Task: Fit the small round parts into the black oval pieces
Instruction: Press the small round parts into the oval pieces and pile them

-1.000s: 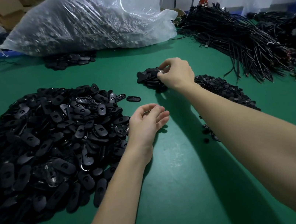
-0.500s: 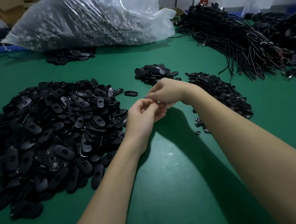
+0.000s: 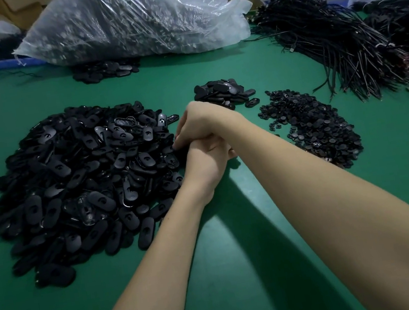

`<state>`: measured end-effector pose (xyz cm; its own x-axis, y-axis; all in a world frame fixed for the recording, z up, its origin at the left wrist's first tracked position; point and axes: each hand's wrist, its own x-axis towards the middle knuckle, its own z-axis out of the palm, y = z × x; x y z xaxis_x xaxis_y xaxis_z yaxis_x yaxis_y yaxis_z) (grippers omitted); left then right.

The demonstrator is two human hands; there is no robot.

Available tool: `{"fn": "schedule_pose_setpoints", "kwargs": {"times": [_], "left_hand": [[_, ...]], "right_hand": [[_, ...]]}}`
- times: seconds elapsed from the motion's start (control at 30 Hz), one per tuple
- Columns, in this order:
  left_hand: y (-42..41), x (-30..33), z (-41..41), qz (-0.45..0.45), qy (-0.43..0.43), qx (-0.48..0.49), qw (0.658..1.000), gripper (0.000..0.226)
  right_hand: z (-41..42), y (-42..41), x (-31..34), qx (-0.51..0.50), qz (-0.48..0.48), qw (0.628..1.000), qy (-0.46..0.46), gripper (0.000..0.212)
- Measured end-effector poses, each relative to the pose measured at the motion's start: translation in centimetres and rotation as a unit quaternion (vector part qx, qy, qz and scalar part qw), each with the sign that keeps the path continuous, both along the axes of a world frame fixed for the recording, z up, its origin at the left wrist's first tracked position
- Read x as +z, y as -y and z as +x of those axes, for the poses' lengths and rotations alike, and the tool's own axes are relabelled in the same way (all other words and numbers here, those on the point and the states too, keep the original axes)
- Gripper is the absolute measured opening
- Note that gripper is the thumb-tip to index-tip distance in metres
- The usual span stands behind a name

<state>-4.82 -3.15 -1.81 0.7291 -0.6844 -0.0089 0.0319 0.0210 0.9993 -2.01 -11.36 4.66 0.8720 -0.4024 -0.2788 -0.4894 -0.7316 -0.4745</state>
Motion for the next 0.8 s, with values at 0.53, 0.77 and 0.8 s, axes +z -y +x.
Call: {"fn": "schedule_pose_setpoints", "kwargs": {"times": [0.53, 0.77, 0.8], "left_hand": [[-0.1, 0.1, 0.3, -0.028, -0.107, -0.003, 0.994, 0.016], [-0.5, -0.1, 0.2, -0.055, -0.082, 0.003, 0.995, 0.012], [-0.6, -0.1, 0.1, -0.051, -0.065, -0.003, 0.997, 0.007]], "right_hand": [[-6.5, 3.3, -0.8, -0.091, 0.139, 0.970, 0.178, 0.009], [-11.9, 4.8, -1.4, -0.126, 0.231, 0.940, 0.216, 0.012], [-12.5, 5.0, -1.4, -0.117, 0.232, 0.946, 0.195, 0.014]]}}
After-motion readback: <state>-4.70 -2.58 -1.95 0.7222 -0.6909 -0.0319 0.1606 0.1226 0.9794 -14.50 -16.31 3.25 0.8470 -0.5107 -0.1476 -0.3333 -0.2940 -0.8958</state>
